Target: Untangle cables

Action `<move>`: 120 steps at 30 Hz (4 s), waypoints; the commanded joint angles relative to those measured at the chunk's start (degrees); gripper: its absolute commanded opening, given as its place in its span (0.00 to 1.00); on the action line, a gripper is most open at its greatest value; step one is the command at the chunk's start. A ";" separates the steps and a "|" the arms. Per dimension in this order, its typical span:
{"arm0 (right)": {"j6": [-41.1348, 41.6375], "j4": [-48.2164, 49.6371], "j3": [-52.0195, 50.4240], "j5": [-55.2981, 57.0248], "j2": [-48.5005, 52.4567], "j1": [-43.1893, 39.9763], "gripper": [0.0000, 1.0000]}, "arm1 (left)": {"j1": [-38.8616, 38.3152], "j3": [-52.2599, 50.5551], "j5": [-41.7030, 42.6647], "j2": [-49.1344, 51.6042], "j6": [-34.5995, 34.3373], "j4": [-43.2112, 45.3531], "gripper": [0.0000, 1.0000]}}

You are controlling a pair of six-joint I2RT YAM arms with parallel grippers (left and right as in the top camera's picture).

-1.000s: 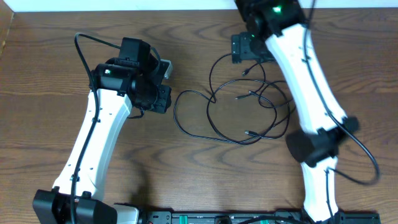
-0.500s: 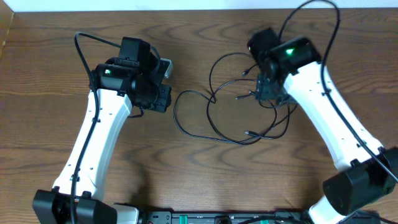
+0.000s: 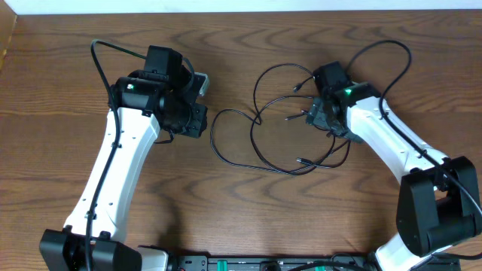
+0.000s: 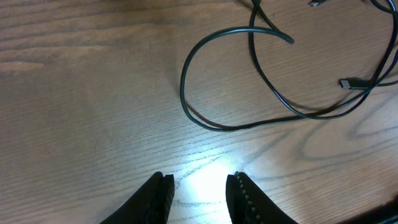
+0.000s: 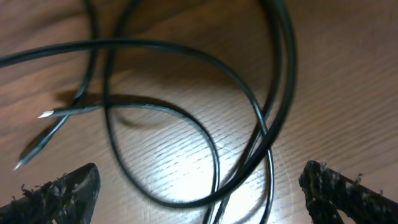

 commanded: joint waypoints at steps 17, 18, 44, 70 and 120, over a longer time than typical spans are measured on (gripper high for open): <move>2.10 16.28 -6.14 -5.44 -1.75 -0.90 0.01 | 0.17 -0.20 -0.57 0.22 0.48 -0.02 0.34; -0.74 15.82 -4.68 -5.86 -2.05 -0.92 0.01 | 0.17 -0.20 -0.57 0.22 0.48 -0.04 0.34; -22.40 -9.35 70.10 -6.84 -5.44 -9.73 0.01 | 0.17 -0.20 -0.13 0.22 0.24 0.63 0.31; -24.24 -11.21 69.57 -40.13 -2.58 -7.48 0.01 | 0.17 -0.20 0.07 0.22 0.04 2.36 0.31; -80.02 -32.87 44.98 -18.29 15.69 -5.42 0.99 | 0.17 -0.20 0.04 0.22 -1.20 1.51 0.31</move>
